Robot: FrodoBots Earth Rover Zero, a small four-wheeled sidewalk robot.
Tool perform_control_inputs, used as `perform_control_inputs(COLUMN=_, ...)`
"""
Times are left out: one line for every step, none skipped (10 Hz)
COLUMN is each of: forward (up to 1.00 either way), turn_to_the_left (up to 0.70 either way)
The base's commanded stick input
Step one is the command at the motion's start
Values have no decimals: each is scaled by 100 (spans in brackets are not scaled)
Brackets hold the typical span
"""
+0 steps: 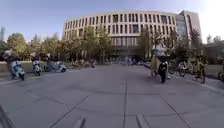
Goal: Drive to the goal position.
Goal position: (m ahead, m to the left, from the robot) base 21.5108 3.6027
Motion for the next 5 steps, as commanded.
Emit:
perform_control_inputs(forward=60, turn_to_the_left=0)
perform_control_inputs(forward=60, turn_to_the_left=0)
perform_control_inputs(forward=60, turn_to_the_left=0)
perform_control_inputs(forward=60, turn_to_the_left=0)
perform_control_inputs(forward=60, turn_to_the_left=0)
